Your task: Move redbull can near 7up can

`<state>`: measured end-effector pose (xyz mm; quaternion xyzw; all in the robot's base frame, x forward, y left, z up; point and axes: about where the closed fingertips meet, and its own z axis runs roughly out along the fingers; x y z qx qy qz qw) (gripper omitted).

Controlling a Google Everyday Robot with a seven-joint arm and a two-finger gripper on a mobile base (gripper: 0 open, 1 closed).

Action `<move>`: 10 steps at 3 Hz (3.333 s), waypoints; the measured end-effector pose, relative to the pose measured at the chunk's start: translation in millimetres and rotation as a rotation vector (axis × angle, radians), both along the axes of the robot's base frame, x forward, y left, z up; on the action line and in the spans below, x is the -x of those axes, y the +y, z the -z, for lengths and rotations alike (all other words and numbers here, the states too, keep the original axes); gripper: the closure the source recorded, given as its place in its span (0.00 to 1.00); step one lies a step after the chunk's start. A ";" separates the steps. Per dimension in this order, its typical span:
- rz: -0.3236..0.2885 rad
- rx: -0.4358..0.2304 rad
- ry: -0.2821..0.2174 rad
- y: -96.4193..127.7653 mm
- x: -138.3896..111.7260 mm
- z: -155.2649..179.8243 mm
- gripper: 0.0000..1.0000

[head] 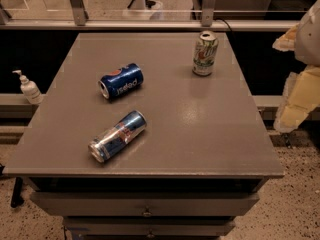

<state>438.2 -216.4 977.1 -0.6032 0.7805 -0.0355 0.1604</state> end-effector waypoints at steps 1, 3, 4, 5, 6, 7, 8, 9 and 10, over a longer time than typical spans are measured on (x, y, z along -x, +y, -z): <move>0.000 0.000 0.000 0.0 0.0 0.0 0.00; -0.110 -0.314 -0.042 70.3 -42.5 42.9 0.00; -0.199 -0.517 -0.061 125.3 -62.1 53.4 0.00; -0.283 -0.654 -0.044 170.0 -63.9 64.9 0.00; -0.383 -0.728 -0.010 206.6 -47.2 74.1 0.00; -0.464 -0.713 0.020 233.5 -26.1 86.6 0.00; -0.514 -0.690 0.029 255.1 -13.2 95.4 0.00; -0.553 -0.659 0.022 275.5 -8.0 102.1 0.00; -0.581 -0.619 0.019 289.4 -7.2 115.3 0.00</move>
Offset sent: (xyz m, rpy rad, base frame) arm 0.0613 0.1285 -0.0445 0.5995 -0.0863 0.2234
